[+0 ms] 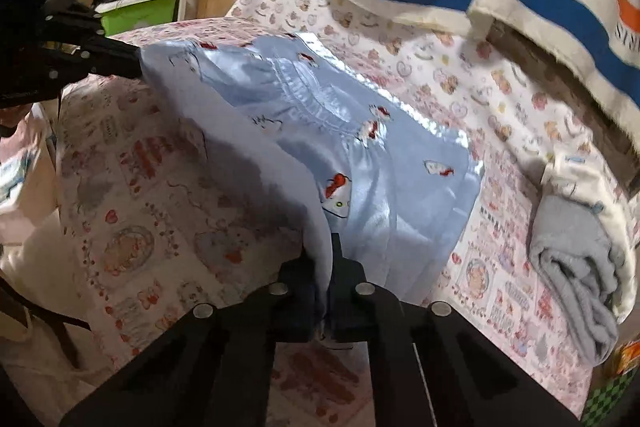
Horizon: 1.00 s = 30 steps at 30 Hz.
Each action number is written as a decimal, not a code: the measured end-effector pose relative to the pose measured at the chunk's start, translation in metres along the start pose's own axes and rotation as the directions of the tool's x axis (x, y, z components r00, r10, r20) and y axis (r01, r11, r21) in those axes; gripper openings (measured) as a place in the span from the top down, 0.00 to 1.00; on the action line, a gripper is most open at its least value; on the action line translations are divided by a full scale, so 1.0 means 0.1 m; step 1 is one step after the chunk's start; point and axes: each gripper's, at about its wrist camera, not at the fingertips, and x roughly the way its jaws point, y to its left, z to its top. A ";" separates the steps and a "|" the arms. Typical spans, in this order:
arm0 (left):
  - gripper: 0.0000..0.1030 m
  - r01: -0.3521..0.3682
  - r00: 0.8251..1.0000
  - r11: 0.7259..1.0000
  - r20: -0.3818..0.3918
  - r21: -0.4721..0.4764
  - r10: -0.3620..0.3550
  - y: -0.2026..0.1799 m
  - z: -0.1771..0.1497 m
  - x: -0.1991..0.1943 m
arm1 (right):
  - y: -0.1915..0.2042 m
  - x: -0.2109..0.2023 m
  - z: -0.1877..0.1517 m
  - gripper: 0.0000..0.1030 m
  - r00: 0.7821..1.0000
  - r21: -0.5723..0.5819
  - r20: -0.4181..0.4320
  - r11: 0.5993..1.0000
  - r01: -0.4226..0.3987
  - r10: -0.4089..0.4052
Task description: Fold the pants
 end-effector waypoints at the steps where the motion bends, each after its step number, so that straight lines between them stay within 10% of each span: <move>1: 0.83 0.013 1.000 1.000 -0.006 0.000 -0.013 0.00 -0.01 0.02 | 0.01 -0.01 0.01 0.96 1.000 -0.002 0.001 1.000 0.001 -0.001; 12: 0.49 -0.016 1.000 0.999 -0.015 0.042 0.017 -0.06 -0.02 0.23 | -0.26 -0.21 0.15 0.96 0.999 0.092 0.047 0.996 0.009 -0.013; 23: 0.46 0.005 0.999 0.998 -0.047 0.062 -0.002 -0.04 0.07 0.43 | -0.35 -0.31 0.24 0.96 0.995 0.129 0.093 0.992 0.014 -0.026; 24: 0.49 0.016 0.999 0.999 -0.052 0.041 -0.014 0.00 0.07 0.44 | -0.37 -0.31 0.24 0.96 0.995 0.133 0.093 0.991 0.012 -0.024; 26: 0.88 0.023 0.997 1.000 -0.067 -0.009 -0.024 0.09 0.08 0.45 | -0.38 -0.30 0.22 0.96 0.996 0.135 0.087 0.991 0.009 -0.021; 30: 0.98 0.079 0.996 0.993 -0.040 -0.089 -0.083 0.21 0.11 0.32 | -0.31 -0.32 0.15 0.96 0.996 0.126 0.087 0.992 -0.005 -0.006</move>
